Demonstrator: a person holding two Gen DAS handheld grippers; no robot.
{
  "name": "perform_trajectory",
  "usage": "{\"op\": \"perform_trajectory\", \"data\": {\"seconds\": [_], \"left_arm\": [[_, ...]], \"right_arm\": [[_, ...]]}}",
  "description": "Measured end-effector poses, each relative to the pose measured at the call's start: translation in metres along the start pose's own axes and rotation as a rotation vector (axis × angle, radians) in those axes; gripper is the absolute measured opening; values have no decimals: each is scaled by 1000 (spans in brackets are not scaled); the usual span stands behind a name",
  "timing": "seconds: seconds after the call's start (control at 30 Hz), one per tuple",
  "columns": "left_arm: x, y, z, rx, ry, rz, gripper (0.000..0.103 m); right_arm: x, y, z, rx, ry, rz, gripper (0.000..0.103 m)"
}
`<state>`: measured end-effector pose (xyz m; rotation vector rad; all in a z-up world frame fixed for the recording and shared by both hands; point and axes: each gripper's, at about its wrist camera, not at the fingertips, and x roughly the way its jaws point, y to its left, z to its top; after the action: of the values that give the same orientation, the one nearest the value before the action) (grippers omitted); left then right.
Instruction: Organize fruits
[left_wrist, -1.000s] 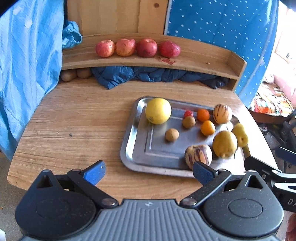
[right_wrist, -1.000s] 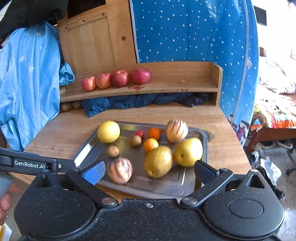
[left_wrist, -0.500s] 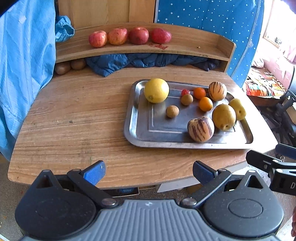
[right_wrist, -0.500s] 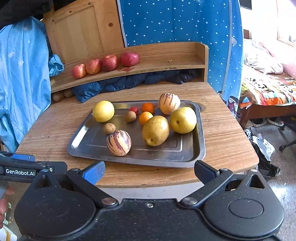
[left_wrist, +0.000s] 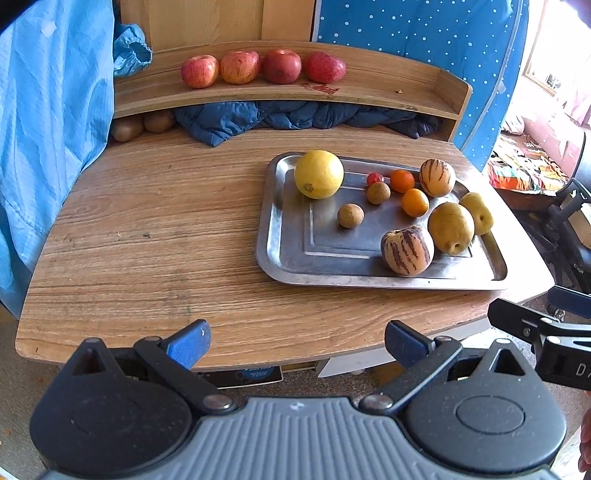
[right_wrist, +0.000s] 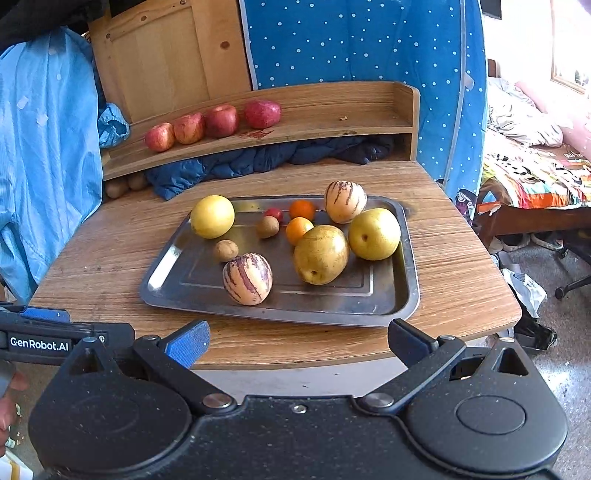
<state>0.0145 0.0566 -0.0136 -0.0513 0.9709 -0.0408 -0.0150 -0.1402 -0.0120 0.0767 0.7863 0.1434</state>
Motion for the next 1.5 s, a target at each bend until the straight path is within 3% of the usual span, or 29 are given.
{"op": "perform_trajectory", "data": {"seconds": [1.5], "left_arm": [[6,1,4,-11,14,-19,102]], "right_arm": [[-1,7,3,-19,-3,-12,102]]}}
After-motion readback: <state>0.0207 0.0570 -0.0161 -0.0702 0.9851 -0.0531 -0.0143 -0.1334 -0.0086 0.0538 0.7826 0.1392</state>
